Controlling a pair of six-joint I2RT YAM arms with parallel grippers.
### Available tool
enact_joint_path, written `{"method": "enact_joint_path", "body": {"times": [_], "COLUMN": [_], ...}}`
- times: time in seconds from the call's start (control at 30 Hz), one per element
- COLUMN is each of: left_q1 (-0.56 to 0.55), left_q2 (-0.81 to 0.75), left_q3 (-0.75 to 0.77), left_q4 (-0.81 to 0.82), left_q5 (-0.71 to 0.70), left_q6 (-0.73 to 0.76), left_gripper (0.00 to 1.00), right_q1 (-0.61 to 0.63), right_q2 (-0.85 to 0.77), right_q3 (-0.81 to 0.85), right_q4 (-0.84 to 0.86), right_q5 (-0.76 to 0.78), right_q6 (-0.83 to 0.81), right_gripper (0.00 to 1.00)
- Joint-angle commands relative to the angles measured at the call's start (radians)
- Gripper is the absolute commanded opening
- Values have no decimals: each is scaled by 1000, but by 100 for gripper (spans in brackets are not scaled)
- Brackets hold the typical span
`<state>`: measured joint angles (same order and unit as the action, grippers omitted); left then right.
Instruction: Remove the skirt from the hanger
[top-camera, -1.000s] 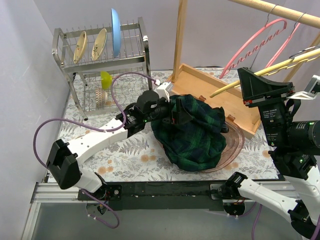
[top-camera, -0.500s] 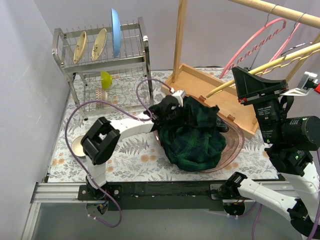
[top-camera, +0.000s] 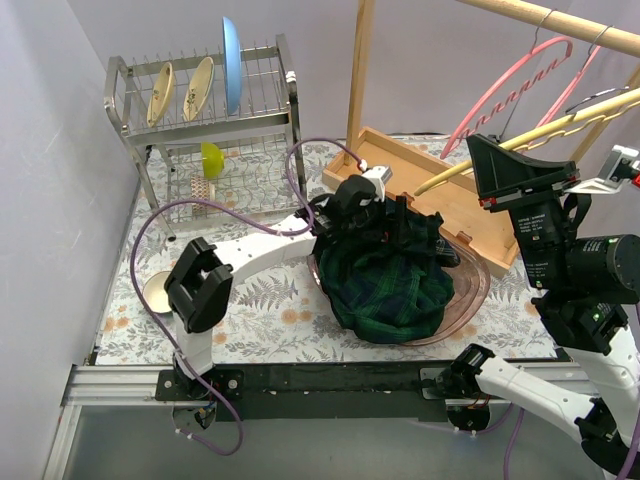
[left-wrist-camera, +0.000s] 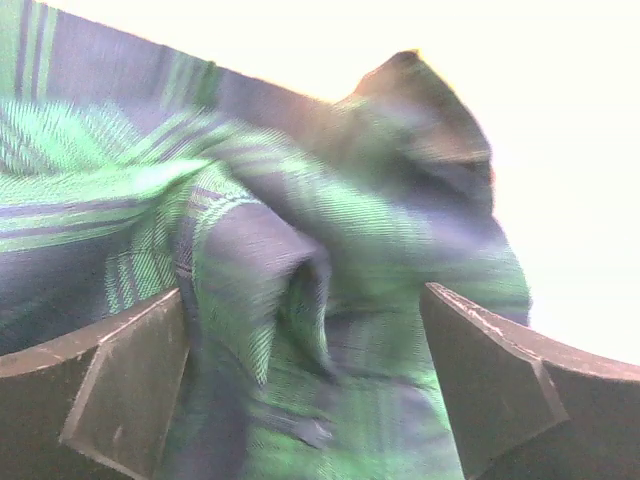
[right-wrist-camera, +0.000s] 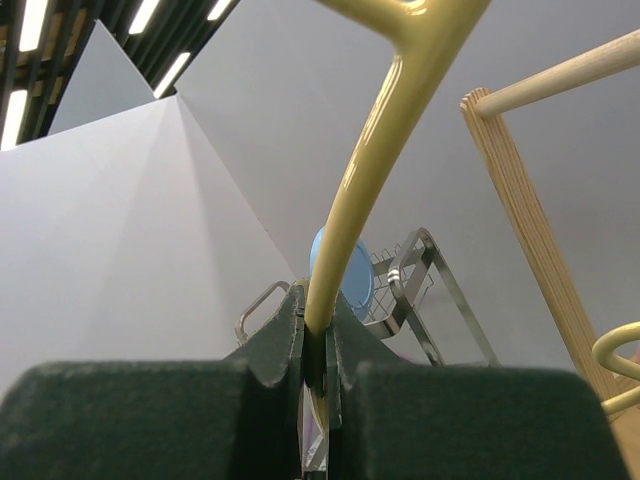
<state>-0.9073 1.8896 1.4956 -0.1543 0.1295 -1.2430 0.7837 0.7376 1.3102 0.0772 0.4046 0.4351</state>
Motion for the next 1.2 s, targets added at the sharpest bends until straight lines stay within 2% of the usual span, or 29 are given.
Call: {"method": "enact_joint_path", "body": {"times": [0.0, 0.17, 0.33, 0.63, 0.87, 0.97, 1.17], "left_q1": [-7, -7, -7, -7, -7, -7, -7], "left_q2": [-168, -268, -366, -359, -495, -612, -750], "left_q3": [117, 60, 28, 127, 34, -10, -29], "left_q4": [-152, -168, -198, -402, -349, -317, -212], "left_q5": [-21, 12, 12, -74, -47, -31, -16], "left_q6": [42, 45, 111, 215, 316, 396, 545], "left_gripper": [98, 98, 98, 96, 90, 91, 90], "right_q1": [2, 2, 2, 2, 0, 2, 2], "right_q2": [-20, -20, 2, 11, 40, 55, 81], "right_q3": [0, 15, 43, 46, 49, 50, 20], "right_q4": [58, 53, 35, 35, 12, -17, -44], "right_q5": [-6, -9, -38, -46, -72, -73, -89], "right_q6": [-12, -6, 8, 30, 45, 62, 191], "right_gripper": [1, 1, 1, 1, 1, 1, 1]}}
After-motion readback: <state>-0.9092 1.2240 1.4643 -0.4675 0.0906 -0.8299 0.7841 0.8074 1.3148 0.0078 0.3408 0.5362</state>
